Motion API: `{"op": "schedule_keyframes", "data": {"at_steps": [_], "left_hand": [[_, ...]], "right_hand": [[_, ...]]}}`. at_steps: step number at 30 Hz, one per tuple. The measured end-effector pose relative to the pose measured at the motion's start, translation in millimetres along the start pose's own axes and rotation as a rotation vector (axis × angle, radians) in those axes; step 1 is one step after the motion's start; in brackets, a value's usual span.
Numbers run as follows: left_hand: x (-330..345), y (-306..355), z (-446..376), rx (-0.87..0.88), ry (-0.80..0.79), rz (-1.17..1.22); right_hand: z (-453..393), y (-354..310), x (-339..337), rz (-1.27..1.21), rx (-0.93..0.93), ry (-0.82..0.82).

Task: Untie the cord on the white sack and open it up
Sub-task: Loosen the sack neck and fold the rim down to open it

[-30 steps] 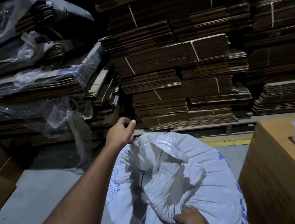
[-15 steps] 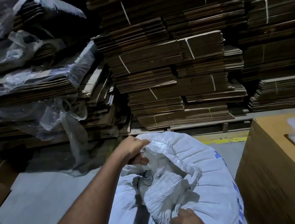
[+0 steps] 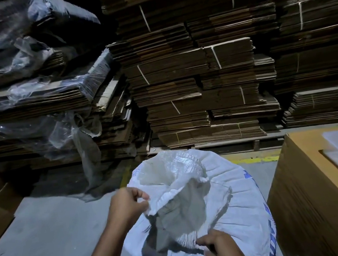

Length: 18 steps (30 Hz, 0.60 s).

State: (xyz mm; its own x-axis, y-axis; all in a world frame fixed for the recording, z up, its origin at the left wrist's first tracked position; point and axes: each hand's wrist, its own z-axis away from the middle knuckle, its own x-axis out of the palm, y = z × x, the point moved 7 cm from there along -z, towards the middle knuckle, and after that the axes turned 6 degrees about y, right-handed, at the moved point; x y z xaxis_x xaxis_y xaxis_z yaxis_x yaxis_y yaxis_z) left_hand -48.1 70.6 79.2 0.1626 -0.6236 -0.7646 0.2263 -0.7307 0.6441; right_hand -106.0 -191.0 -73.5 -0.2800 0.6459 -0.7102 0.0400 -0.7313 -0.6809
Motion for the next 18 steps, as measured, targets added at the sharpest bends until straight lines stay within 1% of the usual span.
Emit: {"op": "schedule_keyframes", "data": {"at_steps": [2, 4, 7, 11, 14, 18], "left_hand": [[-5.3, -16.4, 12.5, -0.024, -0.02, -0.022], [-10.0, -24.5, 24.0, -0.008, -0.021, -0.06], [-13.9, -30.2, 34.1, 0.058, 0.009, -0.135], [-20.6, -28.5, 40.0, 0.137, 0.11, -0.176], [-19.5, -24.4, 46.6, 0.176, 0.136, -0.167], [-7.1, -10.5, 62.9, 0.241, 0.093, -0.144]], "right_hand": [[6.1, -3.3, -10.9, -0.072, 0.046, 0.038], [7.2, 0.3, -30.0, -0.185, 0.122, 0.183], [9.0, 1.1, -68.6, -0.282, 0.165, 0.43], [-4.5, -10.4, -127.3, -0.436, 0.177, 0.586], [-21.4, -40.1, -166.8, -0.504, 0.111, 0.589], [-40.0, -79.7, -188.1, -0.459, 0.031, 0.517]]}}
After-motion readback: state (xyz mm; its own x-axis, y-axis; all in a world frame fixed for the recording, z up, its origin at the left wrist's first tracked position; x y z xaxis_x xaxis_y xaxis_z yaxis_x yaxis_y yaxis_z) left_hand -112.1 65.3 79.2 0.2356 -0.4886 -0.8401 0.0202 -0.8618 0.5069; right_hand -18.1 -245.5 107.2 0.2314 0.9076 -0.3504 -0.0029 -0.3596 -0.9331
